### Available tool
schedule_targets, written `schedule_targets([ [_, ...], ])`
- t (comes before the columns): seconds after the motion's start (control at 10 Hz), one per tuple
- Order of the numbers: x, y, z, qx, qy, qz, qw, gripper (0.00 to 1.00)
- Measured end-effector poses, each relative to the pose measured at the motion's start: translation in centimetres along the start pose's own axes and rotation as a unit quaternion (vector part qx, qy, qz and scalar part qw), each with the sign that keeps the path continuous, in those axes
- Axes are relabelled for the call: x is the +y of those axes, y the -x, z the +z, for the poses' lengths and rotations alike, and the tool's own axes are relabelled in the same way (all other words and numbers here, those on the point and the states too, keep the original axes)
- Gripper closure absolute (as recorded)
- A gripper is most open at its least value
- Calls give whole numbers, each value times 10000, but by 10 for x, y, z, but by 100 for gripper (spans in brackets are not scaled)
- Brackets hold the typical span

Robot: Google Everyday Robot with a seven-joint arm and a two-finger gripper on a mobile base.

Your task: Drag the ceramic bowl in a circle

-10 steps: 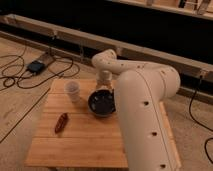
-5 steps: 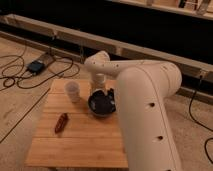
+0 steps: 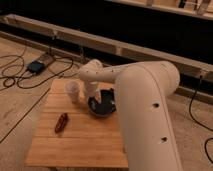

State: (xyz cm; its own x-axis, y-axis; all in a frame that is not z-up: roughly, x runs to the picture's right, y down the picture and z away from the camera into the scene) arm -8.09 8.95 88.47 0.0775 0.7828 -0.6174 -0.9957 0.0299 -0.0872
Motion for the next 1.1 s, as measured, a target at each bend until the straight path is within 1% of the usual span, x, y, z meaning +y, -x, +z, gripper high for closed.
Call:
schedule_targets([
  [0.1,3,-5,6,5,-45,-44,10000,35],
  [0.3,3,-10,23,-36,-210,-110,9997,37],
  [0.4,4,-9,31,-95,-310,-146,9994,45],
  [0.5,5,-7,36,-154,-383,-188,9990,55],
  [0.6,6,-8,39,-166,-431,-220,9987,63],
  [0.7,8,-9,42,-190,-470,-263,9984,74],
  [0.8,9,-13,42,-175,-508,-277,9982,82],
  [1.0,10,-22,38,-112,-551,-275,9980,83],
  [1.1,13,-27,34,-83,-528,-274,9982,83],
])
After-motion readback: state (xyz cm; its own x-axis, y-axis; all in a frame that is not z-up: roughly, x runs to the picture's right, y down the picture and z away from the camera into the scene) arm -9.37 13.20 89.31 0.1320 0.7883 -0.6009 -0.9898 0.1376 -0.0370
